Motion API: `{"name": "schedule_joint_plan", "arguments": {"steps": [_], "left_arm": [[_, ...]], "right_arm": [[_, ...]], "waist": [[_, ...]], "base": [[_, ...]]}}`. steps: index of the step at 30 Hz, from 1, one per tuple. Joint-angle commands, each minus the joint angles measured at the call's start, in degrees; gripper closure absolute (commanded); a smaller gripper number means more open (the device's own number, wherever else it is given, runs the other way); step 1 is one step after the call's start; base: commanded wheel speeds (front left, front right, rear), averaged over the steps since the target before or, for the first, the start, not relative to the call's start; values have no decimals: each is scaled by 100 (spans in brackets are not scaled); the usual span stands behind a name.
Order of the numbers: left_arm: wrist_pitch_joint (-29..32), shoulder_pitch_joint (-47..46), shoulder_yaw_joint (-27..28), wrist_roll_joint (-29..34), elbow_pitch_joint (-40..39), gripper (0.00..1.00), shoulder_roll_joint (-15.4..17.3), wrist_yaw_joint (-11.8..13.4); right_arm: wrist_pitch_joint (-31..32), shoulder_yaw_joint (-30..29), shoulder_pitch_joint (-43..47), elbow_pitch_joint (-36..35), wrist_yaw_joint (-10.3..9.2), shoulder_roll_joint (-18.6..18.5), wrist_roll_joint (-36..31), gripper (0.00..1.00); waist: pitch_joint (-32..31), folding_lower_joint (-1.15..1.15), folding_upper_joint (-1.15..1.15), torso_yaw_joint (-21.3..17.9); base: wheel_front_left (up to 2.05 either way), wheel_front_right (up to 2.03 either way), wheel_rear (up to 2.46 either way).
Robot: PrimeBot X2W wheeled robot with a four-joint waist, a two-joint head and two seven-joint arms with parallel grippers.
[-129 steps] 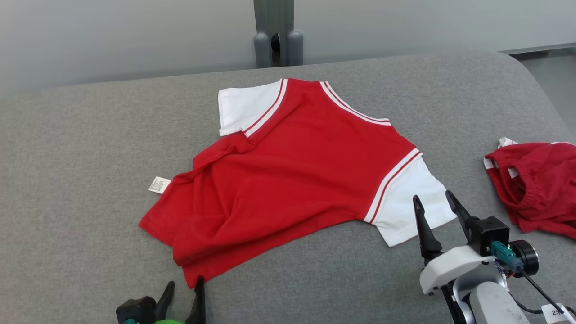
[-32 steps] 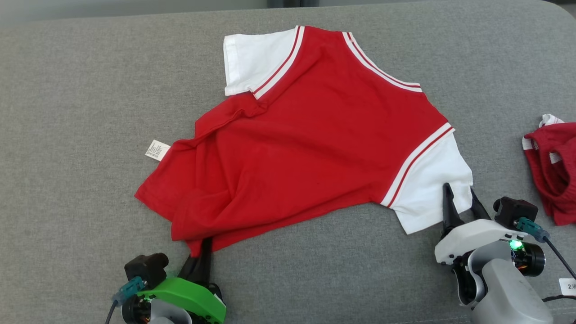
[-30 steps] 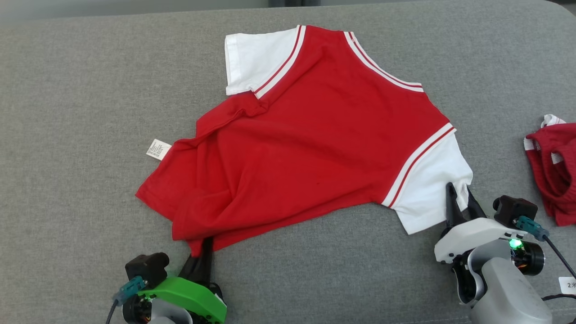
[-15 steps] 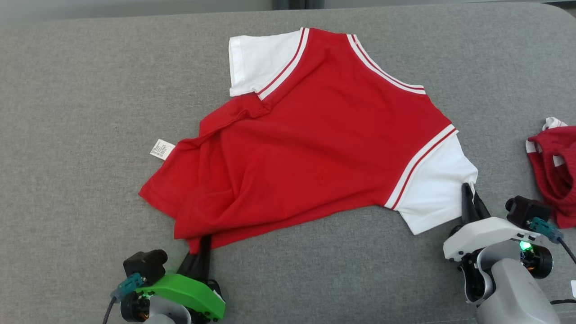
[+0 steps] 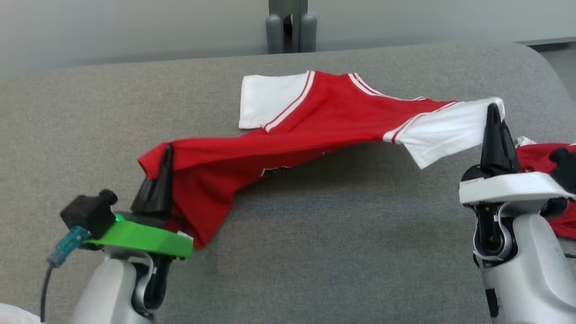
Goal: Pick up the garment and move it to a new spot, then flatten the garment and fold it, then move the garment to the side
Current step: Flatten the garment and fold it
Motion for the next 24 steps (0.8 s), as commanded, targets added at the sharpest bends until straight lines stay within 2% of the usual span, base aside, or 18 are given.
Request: {"name": "schedule_joint_plan", "arguments": {"steps": [1, 6, 8, 12, 19, 24], "left_arm": [[4, -176, 34, -112, -128, 100, 148, 14], [29, -828, 47, -116, -574, 100, 736, 14], [99, -1089, 147, -229, -714, 100, 849, 14], [327, -1589, 340, -263, -907, 100, 1064, 109], [751, -2384, 368, -157, -715, 100, 1218, 303], [771, -2969, 300, -107, -189, 100, 1199, 259]], "right_arm": [[-14, 38, -127, -152, -11, -24, 114, 100], [-14, 251, -647, -660, -10, -151, 463, 100], [-14, 381, -871, -860, -10, -337, 380, 100], [6, 423, -1333, -956, -11, -474, 472, 100], [194, 452, -2176, -564, -11, -597, 185, 100], [167, 228, -2869, 57, -11, -417, -8, 100]], "waist": [[-405, 0, 0, -115], [-695, 0, 0, -191], [-761, 0, 0, -203], [-811, 0, 0, -209], [-510, 0, 0, -139], [51, 0, 0, -96]], "base": [[0, 0, 0], [0, 0, 0], [0, 0, 0], [0, 0, 0], [0, 0, 0], [0, 0, 0]]}}
